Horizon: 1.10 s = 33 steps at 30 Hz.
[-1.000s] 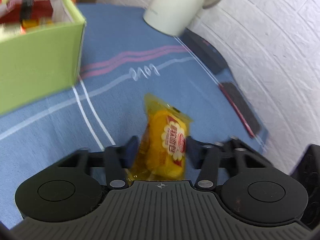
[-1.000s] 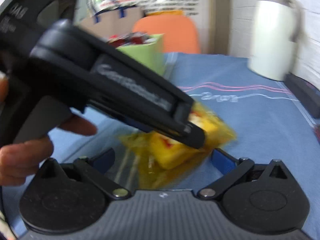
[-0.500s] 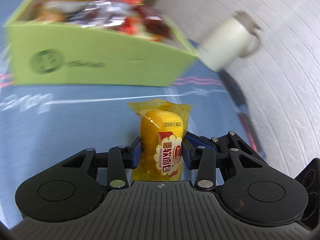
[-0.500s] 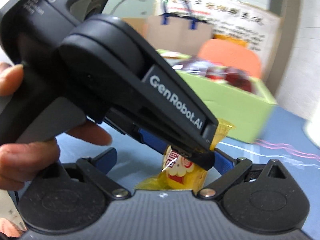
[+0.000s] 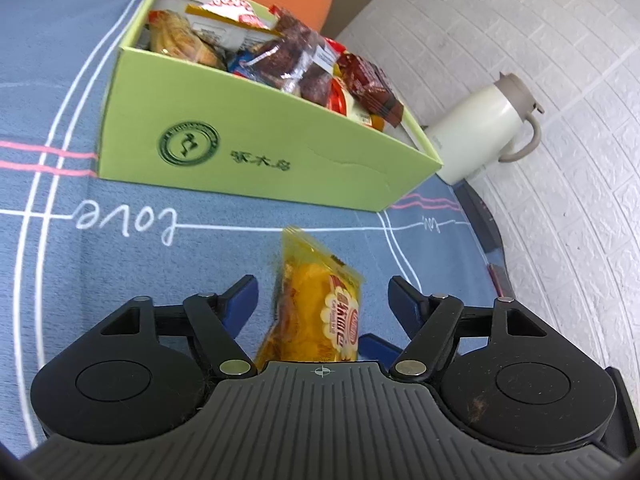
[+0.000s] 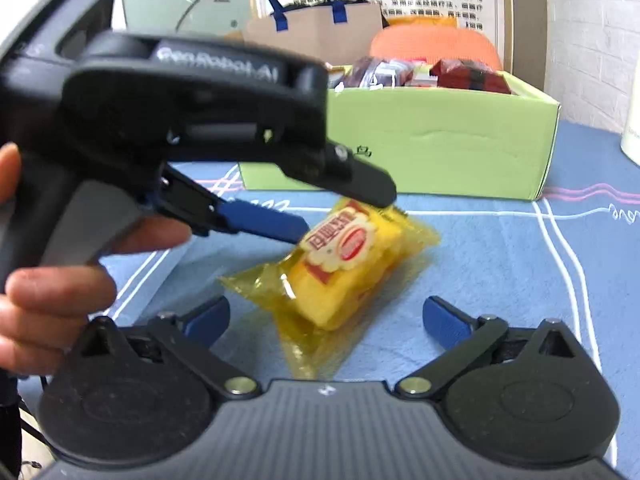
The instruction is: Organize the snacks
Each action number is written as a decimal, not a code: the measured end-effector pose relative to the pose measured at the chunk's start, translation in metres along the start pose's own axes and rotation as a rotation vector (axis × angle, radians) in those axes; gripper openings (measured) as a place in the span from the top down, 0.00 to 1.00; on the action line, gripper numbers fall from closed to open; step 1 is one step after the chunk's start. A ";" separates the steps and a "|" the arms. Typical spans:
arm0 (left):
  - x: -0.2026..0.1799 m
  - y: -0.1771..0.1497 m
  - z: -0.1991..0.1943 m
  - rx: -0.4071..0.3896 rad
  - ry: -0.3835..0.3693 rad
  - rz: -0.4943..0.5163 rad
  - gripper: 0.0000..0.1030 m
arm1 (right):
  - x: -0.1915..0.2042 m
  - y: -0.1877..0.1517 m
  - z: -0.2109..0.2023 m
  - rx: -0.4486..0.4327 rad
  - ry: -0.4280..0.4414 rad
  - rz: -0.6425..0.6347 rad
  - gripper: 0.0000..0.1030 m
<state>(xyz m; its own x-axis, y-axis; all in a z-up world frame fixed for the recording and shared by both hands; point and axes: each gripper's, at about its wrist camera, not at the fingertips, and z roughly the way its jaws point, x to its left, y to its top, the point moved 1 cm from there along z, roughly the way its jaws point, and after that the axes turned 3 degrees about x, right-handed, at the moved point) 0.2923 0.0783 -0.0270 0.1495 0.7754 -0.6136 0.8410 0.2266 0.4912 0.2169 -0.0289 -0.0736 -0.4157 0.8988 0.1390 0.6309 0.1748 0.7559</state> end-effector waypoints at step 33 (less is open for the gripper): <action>-0.014 -0.011 0.021 0.128 0.007 0.144 0.77 | 0.002 0.005 0.006 0.009 -0.112 -0.074 0.33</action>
<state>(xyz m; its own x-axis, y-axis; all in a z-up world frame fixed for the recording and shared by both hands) 0.2915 0.0528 -0.0365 0.2697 0.7986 -0.5381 0.8706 0.0365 0.4906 0.2236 -0.0233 -0.0732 -0.3857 0.9226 0.0102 0.6073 0.2455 0.7556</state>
